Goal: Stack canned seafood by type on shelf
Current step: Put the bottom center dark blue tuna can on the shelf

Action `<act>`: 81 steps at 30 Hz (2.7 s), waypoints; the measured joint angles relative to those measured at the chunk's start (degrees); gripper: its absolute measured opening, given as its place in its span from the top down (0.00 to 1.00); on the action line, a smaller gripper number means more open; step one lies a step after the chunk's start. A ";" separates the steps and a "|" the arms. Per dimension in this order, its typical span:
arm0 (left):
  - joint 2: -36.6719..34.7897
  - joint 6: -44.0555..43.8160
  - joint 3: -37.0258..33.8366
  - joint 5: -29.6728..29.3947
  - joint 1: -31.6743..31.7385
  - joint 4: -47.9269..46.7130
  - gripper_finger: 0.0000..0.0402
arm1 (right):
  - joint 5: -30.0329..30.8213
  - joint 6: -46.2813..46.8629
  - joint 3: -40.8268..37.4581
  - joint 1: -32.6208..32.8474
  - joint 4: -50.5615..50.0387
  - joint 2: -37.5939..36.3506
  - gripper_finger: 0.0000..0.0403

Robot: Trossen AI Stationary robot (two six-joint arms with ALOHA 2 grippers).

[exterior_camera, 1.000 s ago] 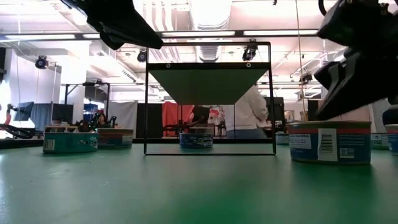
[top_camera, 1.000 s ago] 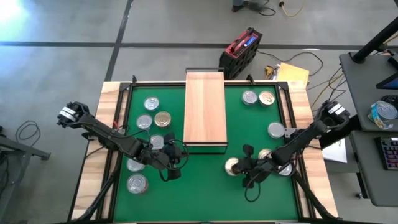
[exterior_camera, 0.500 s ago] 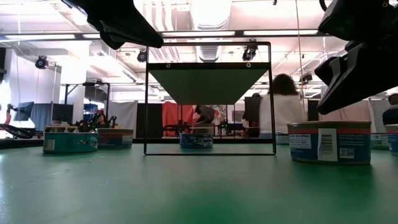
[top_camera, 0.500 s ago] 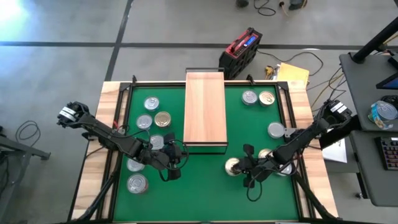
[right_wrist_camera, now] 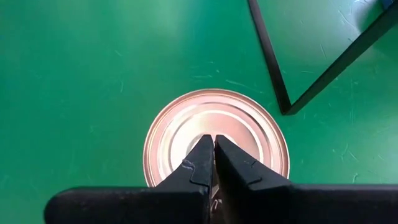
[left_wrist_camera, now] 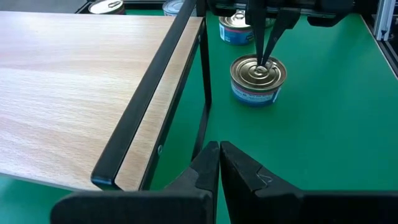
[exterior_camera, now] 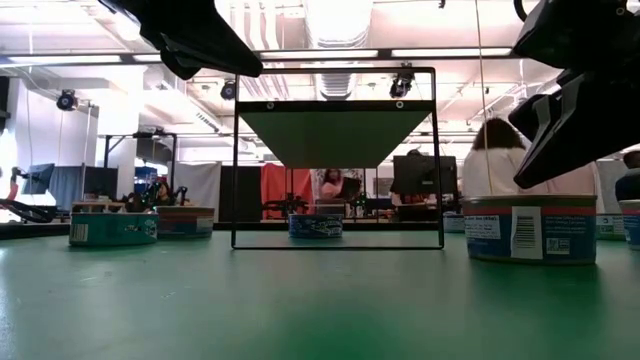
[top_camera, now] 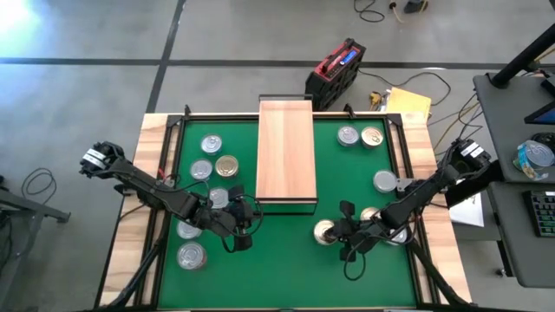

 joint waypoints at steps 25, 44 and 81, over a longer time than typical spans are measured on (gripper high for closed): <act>0.00 -0.28 -0.04 -0.02 0.02 1.29 1.00 | 0.02 -0.64 0.00 0.00 -0.43 0.00 0.98; 0.00 -0.44 -0.04 -0.02 0.04 1.33 1.00 | 0.02 -0.64 0.00 0.00 -0.46 0.00 0.98; 0.00 -0.46 -0.04 0.07 0.02 2.03 1.00 | -4.19 8.66 6.27 0.04 -16.41 0.90 0.98</act>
